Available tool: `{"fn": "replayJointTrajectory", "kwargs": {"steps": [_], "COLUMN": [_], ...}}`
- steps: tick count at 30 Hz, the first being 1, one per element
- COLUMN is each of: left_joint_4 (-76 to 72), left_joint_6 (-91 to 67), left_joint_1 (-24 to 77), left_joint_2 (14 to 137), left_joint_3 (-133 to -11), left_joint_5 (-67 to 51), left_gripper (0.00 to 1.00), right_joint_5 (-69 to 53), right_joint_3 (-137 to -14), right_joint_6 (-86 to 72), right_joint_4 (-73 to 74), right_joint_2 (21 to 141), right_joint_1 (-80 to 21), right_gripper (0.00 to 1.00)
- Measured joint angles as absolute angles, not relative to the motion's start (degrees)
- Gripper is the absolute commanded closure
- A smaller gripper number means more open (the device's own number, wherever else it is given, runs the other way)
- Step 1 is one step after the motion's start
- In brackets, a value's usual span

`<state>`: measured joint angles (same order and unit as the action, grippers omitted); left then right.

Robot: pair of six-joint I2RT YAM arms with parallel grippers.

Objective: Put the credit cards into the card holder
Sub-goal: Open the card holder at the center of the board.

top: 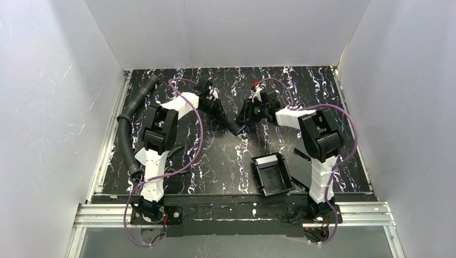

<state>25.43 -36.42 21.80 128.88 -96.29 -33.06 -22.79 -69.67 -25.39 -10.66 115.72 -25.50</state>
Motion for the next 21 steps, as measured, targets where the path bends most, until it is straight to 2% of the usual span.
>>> {"fn": "replayJointTrajectory", "kwargs": {"steps": [5, 14, 21], "left_joint_4": [25.43, 23.57, 20.69], "left_joint_6": [-36.42, -37.43, -37.67], "left_joint_1": [21.8, 21.39, 20.69], "left_joint_2": [128.88, 127.81, 123.28], "left_joint_3": [-96.27, -93.84, -85.95], "left_joint_5": [-33.08, -34.59, -33.15], "left_gripper": [0.95, 0.84, 0.54], "right_joint_5": [-23.03, -23.64, -23.7], "right_joint_3": [-67.92, -66.37, -65.41], "right_joint_6": [-27.44, -29.87, -31.64], "right_joint_4": [-12.23, -12.25, -13.87], "right_joint_2": [114.5, 109.51, 108.88], "right_joint_1": [-25.23, -27.0, -29.67], "right_gripper": [0.6, 0.6, 0.64]}}
